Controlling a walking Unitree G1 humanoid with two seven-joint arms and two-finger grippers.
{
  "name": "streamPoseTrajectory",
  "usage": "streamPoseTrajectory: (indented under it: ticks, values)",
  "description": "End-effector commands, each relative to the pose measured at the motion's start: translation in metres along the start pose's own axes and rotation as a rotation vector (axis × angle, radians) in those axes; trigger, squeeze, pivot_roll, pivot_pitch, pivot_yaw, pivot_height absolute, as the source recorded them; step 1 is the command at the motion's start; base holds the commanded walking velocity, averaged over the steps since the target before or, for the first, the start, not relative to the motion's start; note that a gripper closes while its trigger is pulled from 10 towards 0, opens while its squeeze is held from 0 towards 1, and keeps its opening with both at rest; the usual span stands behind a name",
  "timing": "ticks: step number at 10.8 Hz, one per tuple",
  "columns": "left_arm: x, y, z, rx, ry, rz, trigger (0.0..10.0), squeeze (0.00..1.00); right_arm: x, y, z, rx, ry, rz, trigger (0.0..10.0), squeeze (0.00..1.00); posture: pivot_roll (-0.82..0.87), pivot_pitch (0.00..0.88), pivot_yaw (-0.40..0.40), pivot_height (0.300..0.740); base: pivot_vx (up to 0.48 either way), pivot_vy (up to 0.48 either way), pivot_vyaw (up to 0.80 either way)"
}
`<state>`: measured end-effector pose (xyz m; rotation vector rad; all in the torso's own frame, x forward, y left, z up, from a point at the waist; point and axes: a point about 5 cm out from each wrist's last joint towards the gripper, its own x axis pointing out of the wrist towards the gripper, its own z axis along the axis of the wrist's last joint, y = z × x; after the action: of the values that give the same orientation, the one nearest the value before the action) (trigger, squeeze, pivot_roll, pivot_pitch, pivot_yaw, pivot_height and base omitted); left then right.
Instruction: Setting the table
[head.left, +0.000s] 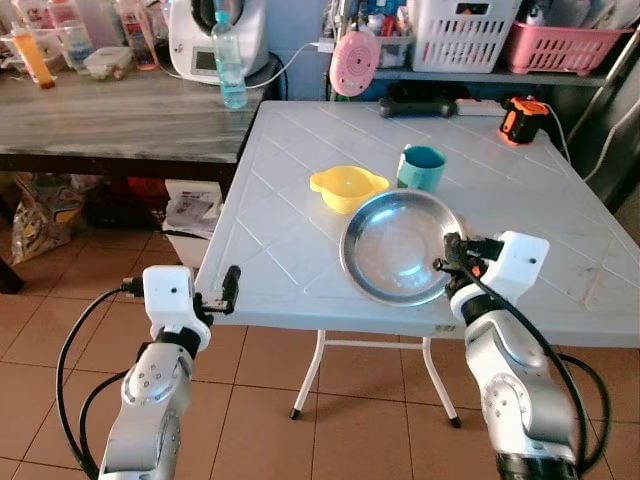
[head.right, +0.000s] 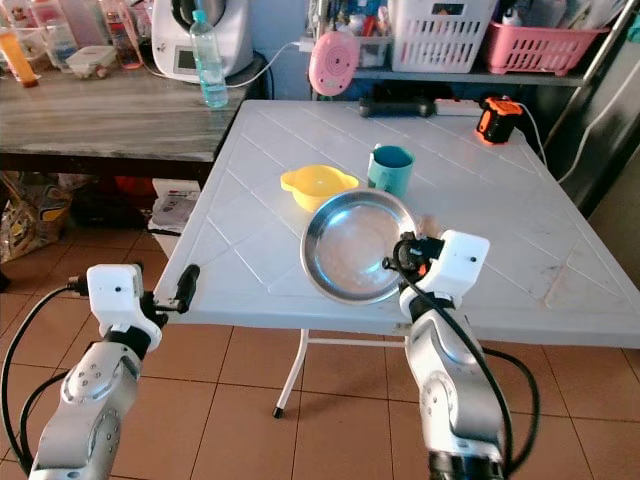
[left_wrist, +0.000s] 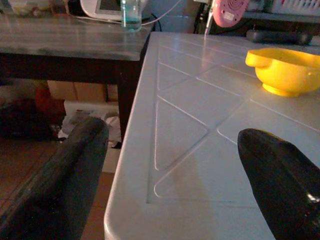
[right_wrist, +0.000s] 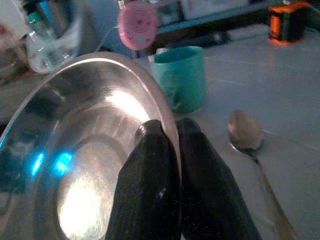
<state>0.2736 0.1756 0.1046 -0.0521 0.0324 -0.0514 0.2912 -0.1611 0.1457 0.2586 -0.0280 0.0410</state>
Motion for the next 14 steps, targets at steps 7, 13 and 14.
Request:
streamPoseTrajectory:
  ticks: [7,13,14]
  values:
    - [0.002,0.003,-0.001,0.032,0.014,-0.010,10.0,0.00,-0.007,0.002,0.004,-0.031,-0.010,-0.007,10.0,0.00,0.09,0.000,0.018,0.740,0.000,0.459,0.00]
    - [0.006,-0.013,-0.003,0.043,0.007,-0.058,10.0,0.00,-0.004,0.002,0.006,-0.051,-0.034,-0.042,10.0,0.00,0.08,0.000,0.033,0.740,0.000,0.480,0.00]
    - [0.007,-0.015,-0.003,0.041,0.007,-0.059,10.0,0.00,-0.002,0.002,0.006,-0.054,-0.035,-0.041,10.0,0.00,0.08,0.000,0.025,0.740,0.000,0.480,0.00]
